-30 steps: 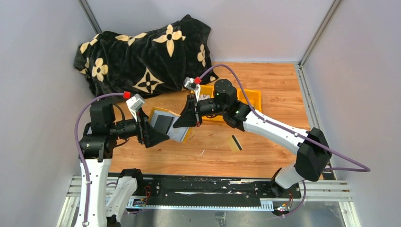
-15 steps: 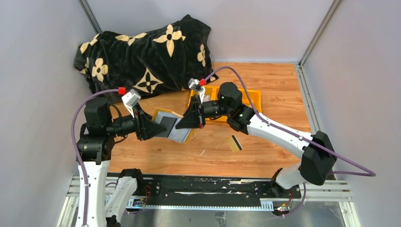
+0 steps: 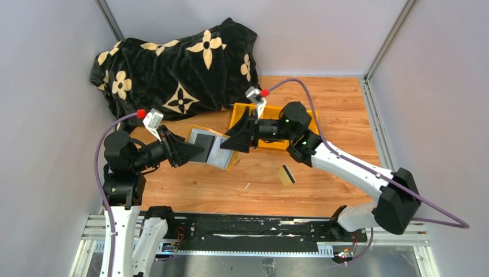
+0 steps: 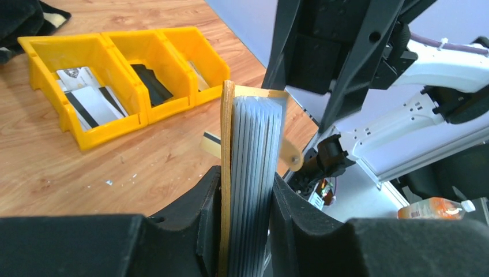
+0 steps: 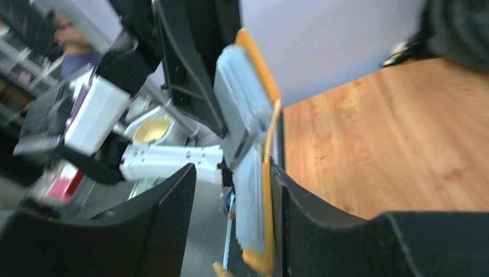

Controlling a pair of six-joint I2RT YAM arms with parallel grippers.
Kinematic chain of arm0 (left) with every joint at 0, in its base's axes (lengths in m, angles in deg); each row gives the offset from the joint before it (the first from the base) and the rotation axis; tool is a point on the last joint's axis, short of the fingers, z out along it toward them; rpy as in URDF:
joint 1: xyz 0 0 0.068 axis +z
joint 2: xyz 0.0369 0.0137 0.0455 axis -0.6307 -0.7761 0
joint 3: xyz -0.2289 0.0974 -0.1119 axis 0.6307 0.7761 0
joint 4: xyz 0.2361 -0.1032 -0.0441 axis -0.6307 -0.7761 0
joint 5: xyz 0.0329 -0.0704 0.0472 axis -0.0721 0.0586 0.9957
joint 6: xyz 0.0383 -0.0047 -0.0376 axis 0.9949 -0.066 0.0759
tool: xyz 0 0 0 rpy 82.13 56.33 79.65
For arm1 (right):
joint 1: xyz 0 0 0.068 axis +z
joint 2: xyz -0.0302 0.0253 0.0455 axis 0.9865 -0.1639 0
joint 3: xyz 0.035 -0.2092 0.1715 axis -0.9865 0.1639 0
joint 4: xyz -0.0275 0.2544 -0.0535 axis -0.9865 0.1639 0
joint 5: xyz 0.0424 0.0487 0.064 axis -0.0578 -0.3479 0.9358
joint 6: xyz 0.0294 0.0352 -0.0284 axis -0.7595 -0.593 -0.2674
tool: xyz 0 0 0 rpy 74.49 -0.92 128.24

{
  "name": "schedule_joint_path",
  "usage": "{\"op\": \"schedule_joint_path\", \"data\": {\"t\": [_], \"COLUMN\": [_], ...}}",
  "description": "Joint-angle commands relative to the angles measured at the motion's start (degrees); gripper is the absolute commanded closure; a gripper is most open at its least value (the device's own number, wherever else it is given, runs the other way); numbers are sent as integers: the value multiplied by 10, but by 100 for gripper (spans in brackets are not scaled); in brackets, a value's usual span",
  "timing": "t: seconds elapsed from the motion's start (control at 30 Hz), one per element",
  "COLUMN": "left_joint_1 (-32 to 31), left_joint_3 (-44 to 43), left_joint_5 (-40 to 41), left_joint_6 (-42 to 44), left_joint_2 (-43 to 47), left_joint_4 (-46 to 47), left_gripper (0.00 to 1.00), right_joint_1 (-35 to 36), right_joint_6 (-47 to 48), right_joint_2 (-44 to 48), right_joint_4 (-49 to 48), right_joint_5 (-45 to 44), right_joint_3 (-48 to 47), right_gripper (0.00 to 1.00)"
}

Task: Take the credit cards out of the card holder
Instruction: Remove the credit card from the card holder.

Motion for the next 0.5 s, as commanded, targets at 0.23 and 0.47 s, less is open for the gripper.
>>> {"op": "schedule_joint_path", "data": {"t": [0.23, 0.47], "left_joint_1": [-2, -2], "left_joint_3": [1, -3], "left_joint_5": [40, 44], "left_joint_6": [-30, -58], "left_joint_2": [-3, -6], "left_joint_4": [28, 43], "left_gripper": [92, 94], "right_joint_1": [-37, 3], "right_joint_6": [-145, -204], "right_joint_2": [106, 43], "right_joint_4": [-108, -162], "right_joint_5": [-120, -76], "right_joint_3": [56, 49], "right_gripper": [44, 44]}}
